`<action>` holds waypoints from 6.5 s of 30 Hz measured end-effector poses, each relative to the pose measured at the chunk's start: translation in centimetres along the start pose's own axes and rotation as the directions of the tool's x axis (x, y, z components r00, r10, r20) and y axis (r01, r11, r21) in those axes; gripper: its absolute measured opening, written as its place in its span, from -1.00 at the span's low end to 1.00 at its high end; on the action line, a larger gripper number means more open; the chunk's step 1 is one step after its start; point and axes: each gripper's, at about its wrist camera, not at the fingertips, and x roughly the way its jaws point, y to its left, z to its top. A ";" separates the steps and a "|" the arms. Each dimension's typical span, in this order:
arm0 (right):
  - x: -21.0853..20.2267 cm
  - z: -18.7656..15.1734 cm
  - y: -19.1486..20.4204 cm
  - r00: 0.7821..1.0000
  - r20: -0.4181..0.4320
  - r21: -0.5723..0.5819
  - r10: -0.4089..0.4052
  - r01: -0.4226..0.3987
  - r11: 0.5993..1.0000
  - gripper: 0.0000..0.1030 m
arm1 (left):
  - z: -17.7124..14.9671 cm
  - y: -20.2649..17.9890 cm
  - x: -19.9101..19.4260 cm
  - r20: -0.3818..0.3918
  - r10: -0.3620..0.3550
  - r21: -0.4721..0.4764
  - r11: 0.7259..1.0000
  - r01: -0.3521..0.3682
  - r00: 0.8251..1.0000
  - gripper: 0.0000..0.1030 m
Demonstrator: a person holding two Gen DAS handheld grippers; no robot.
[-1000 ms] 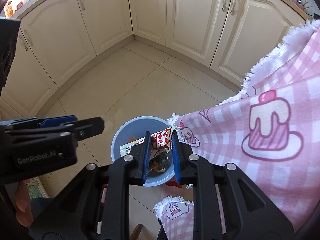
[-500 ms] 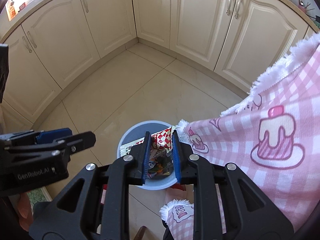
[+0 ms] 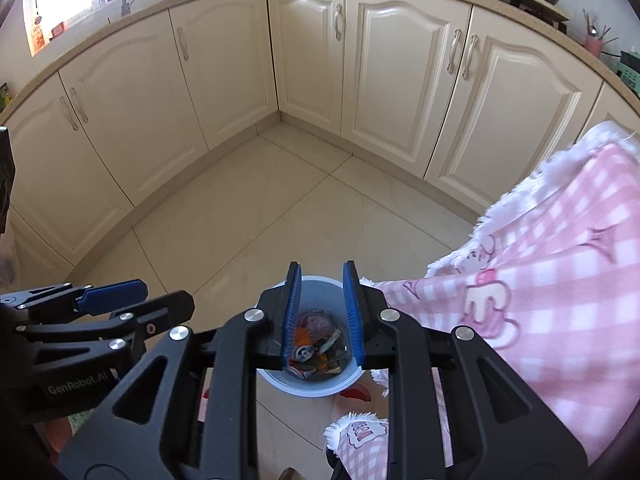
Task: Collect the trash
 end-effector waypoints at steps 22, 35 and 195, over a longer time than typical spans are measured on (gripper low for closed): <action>-27.7 -7.1 -21.9 0.887 0.256 0.322 -0.384 0.296 0.899 0.08 | -5.0 -28.8 -11.1 0.013 -0.386 0.356 0.864 0.356 0.923 0.26; -30.1 -13.9 -35.4 0.875 0.158 0.485 -0.458 0.335 0.807 0.09 | -8.9 -43.2 -2.3 -0.114 -0.259 0.307 0.909 0.282 0.959 0.26; -39.2 -9.6 -2.8 0.884 0.437 0.051 -0.164 0.157 0.986 0.60 | -17.1 -15.8 -33.3 0.597 0.003 0.257 0.946 -0.195 0.802 0.79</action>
